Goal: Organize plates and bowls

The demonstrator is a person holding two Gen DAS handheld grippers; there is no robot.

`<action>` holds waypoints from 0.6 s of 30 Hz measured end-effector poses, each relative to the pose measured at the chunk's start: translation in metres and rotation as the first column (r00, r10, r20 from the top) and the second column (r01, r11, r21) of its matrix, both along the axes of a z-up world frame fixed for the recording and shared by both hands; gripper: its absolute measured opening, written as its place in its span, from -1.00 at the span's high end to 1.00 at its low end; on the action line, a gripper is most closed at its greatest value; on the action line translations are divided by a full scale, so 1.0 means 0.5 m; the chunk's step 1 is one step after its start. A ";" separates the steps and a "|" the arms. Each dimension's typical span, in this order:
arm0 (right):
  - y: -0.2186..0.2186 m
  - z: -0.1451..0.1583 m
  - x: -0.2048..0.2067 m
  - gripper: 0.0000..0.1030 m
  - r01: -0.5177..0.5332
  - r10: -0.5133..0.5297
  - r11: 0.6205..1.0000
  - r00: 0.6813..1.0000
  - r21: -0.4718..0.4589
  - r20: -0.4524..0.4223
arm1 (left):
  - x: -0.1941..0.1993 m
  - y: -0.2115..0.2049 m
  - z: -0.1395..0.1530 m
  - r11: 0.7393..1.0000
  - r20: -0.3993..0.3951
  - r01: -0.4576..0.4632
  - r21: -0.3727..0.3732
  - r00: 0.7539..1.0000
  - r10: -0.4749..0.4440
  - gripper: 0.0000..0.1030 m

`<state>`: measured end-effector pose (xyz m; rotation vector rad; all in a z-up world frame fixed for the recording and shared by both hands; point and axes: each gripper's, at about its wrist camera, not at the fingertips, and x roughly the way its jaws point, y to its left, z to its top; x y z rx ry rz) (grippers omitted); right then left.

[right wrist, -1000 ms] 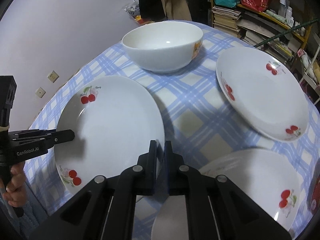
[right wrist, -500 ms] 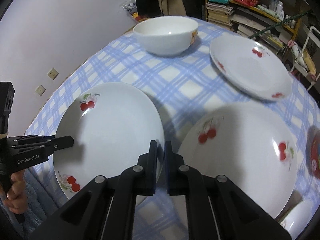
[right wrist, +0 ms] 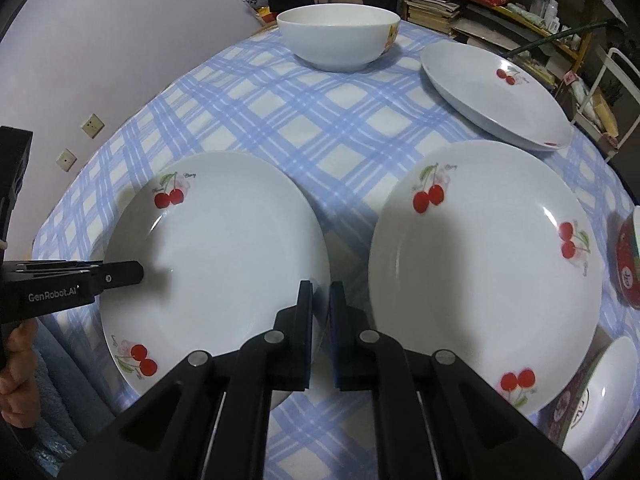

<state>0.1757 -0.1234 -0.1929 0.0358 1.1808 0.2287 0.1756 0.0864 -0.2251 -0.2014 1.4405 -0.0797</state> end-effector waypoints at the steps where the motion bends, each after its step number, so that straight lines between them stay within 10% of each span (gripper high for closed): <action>1: 0.002 0.000 -0.005 0.82 -0.001 0.001 1.000 1.000 -0.008 0.000 | -0.002 -0.003 0.000 1.000 0.002 0.005 0.004 1.000 -0.005 0.56; 18: 0.003 -0.013 -0.021 0.77 0.014 -0.017 0.996 0.999 -0.090 -0.029 | 0.001 -0.048 0.005 0.997 0.013 0.068 0.041 0.998 -0.068 0.56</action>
